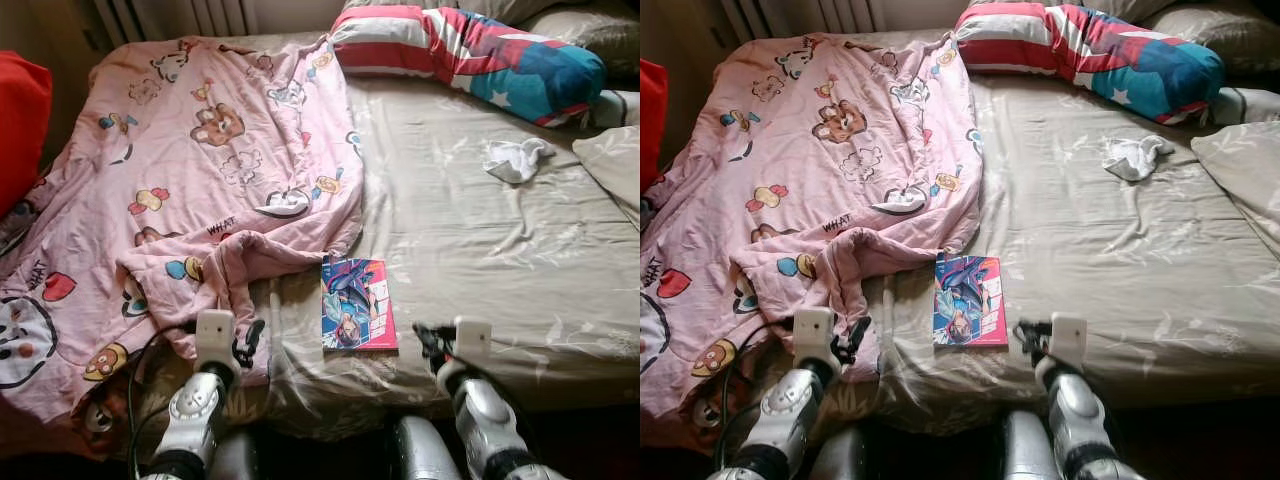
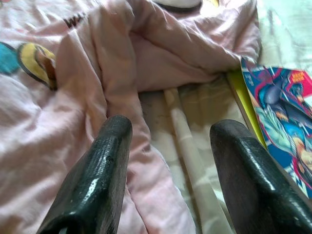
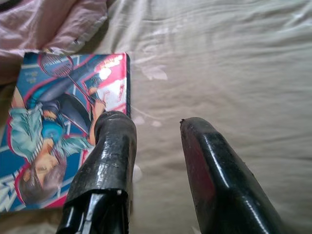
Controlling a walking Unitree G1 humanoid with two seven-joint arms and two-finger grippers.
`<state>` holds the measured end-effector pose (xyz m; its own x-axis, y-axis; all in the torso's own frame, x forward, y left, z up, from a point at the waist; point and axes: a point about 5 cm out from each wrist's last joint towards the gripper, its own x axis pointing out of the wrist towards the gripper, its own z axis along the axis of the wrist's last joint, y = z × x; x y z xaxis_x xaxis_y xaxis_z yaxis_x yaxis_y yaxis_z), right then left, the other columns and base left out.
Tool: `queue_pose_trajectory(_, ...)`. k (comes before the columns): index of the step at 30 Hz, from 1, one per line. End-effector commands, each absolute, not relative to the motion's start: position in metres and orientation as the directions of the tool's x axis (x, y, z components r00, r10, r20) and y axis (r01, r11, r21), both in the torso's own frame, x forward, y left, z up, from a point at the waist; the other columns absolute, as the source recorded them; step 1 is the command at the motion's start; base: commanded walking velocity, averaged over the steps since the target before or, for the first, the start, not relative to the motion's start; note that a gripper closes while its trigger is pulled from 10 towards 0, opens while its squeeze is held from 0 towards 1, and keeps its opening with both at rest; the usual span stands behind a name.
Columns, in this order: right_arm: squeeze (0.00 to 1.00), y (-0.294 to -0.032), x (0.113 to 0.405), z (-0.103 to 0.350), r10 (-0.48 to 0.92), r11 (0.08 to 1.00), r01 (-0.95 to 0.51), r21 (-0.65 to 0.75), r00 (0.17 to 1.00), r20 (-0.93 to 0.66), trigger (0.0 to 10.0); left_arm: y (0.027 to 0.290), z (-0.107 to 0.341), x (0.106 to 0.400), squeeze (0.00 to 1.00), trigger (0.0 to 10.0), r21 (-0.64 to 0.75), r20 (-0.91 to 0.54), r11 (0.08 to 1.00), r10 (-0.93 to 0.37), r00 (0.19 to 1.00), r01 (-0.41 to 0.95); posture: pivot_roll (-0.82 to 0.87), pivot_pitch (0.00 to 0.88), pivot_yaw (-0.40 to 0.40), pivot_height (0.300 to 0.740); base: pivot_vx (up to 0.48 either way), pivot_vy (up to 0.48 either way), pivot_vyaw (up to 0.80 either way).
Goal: Clean up the room
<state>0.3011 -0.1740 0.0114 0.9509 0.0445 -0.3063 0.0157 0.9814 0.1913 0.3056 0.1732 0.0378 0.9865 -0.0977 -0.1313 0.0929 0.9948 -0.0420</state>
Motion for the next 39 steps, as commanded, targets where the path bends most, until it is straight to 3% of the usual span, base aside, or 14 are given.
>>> queue_pose_trajectory(1,0.0,-0.173,0.297,0.005,0.032,0.965,0.059,0.257,0.941,-0.338,10.0,0.177,0.035,0.302,0.0,10.0,-0.037,-0.143,0.995,-0.096,0.985,0.092,-0.06,0.234,0.05,0.628,0.0,0.0,0.0)
queue_pose_trajectory(9,0.0,-0.172,0.31,0.019,0.015,0.923,0.098,0.371,0.957,-0.29,10.0,0.18,0.045,0.299,0.0,10.0,-0.026,-0.092,0.994,-0.109,0.99,0.107,-0.02,0.278,0.065,0.628,0.0,0.0,0.0)
queue_pose_trajectory(10,0.91,-0.171,0.312,0.021,0.017,0.92,0.093,0.381,0.962,-0.274,10.0,0.181,0.047,0.297,0.0,10.0,-0.023,-0.084,0.994,-0.108,0.991,0.107,-0.01,0.301,0.07,0.628,0.0,0.0,0.0)
queue_pose_trajectory(11,1.0,-0.169,0.315,0.024,0.024,0.915,0.083,0.395,0.966,-0.259,10.0,0.182,0.049,0.296,0.0,10.0,-0.019,-0.075,0.994,-0.107,0.991,0.106,0.0,0.313,0.072,0.628,0.0,0.0,0.0)
queue_pose_trajectory(24,1.0,-0.167,0.329,0.038,0.012,0.881,0.107,0.462,0.969,-0.247,10.0,0.19,0.07,0.281,0.0,10.0,0.012,-0.017,0.995,-0.1,0.995,0.1,0.07,0.387,0.085,0.628,0.0,0.0,0.0)
queue_pose_trajectory(25,0.75,-0.168,0.328,0.037,0.009,0.877,0.113,0.468,0.968,-0.251,10.0,0.19,0.071,0.278,0.0,10.0,0.014,-0.018,0.995,-0.101,0.995,0.101,0.07,0.397,0.087,0.628,0.0,0.0,0.0)
queue_pose_trajectory(26,0.75,-0.168,0.328,0.037,0.009,0.877,0.113,0.468,0.968,-0.251,10.0,0.19,0.071,0.278,0.0,10.0,0.014,-0.018,0.995,-0.101,0.995,0.101,0.07,0.397,0.087,0.628,0.0,0.0,0.0)
queue_pose_trajectory(27,0.0,-0.168,0.328,0.036,0.006,0.871,0.12,0.476,0.967,-0.254,10.0,0.19,0.072,0.276,0.0,10.0,0.017,-0.02,0.995,-0.102,0.995,0.102,0.07,0.399,0.087,0.628,0.0,0.0,0.0)
queue_pose_trajectory(39,0.0,-0.165,0.313,0.017,0.007,0.789,0.185,0.586,0.951,-0.309,10.0,0.192,0.075,0.262,0.0,10.0,0.033,-0.052,0.994,-0.1,0.994,0.102,0.09,0.424,0.09,0.628,0.0,0.0,0.0)
